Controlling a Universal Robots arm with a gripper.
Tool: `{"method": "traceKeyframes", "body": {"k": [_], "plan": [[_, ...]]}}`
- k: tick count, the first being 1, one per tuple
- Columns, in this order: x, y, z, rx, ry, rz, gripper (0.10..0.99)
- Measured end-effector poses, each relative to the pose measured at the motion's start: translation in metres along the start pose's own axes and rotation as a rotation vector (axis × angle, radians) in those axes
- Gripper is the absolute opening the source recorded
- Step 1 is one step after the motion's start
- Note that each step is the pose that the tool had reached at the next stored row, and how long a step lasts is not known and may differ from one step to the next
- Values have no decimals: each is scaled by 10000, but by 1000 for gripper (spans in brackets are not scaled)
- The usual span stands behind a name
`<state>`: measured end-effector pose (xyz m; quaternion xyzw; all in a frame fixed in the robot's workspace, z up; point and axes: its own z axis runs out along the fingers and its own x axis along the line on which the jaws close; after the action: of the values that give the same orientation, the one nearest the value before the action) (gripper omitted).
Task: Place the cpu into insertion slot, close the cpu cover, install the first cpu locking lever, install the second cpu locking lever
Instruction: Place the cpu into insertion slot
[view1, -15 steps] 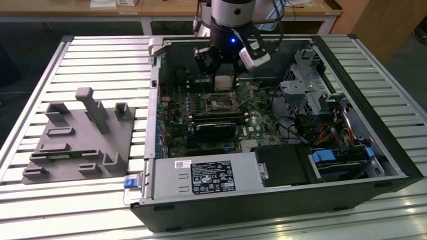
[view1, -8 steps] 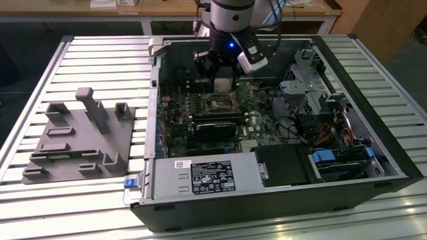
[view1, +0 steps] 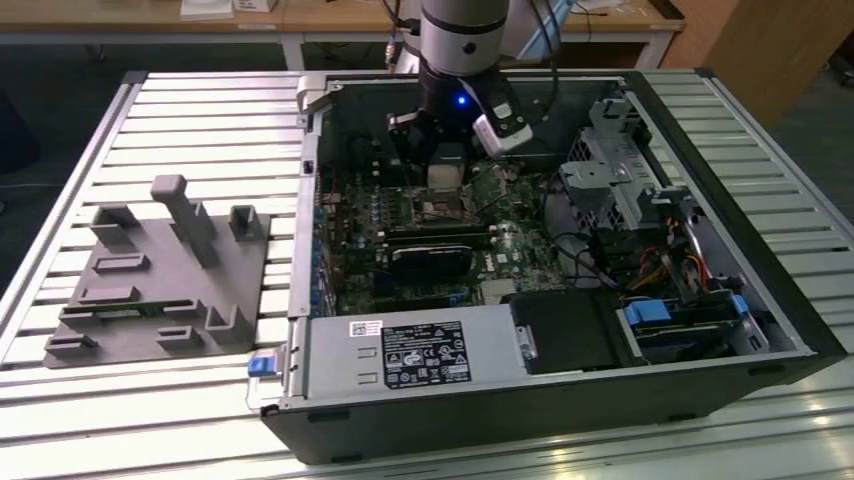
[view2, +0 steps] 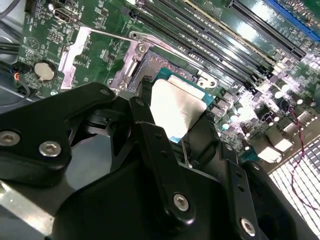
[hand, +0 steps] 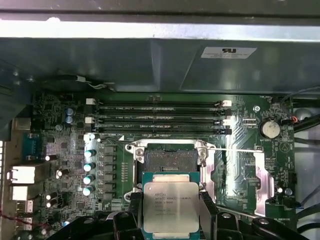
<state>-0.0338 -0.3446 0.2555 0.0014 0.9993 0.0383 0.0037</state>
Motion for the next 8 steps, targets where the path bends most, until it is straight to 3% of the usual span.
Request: {"method": "traceKeyframes", "body": {"k": [6,8], "plan": [[0,0,4,1,-3,19,541],[1,-1,6,3,-22,273,541]]}}
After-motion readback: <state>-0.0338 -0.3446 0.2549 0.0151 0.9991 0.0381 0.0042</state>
